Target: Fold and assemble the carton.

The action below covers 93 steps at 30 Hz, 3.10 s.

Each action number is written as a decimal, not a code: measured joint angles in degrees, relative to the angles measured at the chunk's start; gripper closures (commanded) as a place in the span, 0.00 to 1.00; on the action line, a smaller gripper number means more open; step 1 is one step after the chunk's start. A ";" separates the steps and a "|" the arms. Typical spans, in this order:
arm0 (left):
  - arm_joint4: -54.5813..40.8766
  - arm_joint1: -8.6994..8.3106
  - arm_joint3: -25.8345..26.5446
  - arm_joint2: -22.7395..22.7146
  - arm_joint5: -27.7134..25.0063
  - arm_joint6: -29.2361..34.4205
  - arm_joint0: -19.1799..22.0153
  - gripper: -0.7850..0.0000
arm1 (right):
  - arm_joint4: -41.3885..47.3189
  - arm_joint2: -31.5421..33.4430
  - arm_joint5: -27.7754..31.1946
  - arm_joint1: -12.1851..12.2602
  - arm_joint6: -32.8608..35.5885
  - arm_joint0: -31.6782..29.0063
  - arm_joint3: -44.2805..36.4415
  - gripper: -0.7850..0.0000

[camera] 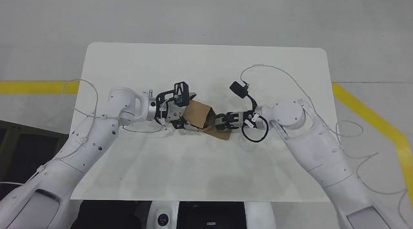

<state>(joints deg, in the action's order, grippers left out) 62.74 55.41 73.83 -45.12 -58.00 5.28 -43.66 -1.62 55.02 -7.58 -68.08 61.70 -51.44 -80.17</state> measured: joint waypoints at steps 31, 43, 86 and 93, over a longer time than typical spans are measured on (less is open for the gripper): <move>0.22 -0.10 0.63 -0.14 0.00 0.68 -0.38 0.00 | 5.61 -6.79 4.56 -3.45 -7.40 3.91 7.21 1.00; -0.02 -0.10 0.55 -0.21 0.00 1.12 -0.50 0.00 | 7.25 -8.52 7.28 -4.86 -8.21 5.94 11.39 1.00; -1.66 0.28 -0.03 -0.88 0.00 1.96 -0.47 0.00 | -4.57 11.88 -5.41 3.43 3.63 -11.58 -8.68 0.84; -1.59 0.31 0.03 -1.06 0.00 2.11 -0.52 0.00 | -4.89 9.78 -2.70 3.18 1.79 -10.03 -4.92 0.81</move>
<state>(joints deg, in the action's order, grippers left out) 61.16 55.72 73.86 -46.18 -58.00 7.39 -44.18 -6.51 64.80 -10.28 -64.90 63.50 -61.47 -85.09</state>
